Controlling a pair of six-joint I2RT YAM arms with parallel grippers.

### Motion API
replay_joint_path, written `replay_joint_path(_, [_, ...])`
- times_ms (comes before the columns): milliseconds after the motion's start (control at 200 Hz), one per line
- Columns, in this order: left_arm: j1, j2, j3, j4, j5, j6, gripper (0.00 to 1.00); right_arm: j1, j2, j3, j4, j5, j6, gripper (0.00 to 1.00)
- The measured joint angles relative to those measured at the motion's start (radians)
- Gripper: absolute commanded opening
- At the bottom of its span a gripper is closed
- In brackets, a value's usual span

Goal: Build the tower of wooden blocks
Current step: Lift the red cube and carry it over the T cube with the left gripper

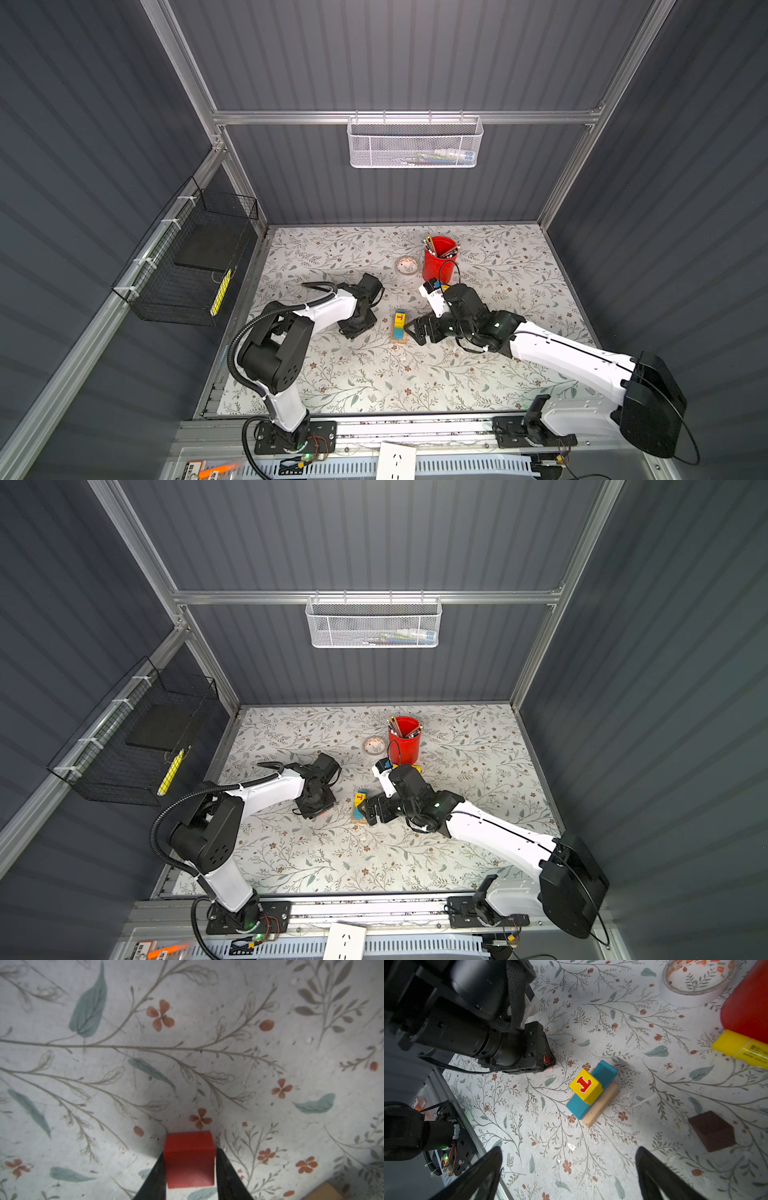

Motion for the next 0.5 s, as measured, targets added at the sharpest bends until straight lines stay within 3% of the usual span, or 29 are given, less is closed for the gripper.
replay_joint_path(500, [-0.011, -0.069, 0.055, -0.107, -0.051, 0.127, 0.23, -0.036, -0.010, 0.000, -0.031, -0.005, 0.014, 0.99])
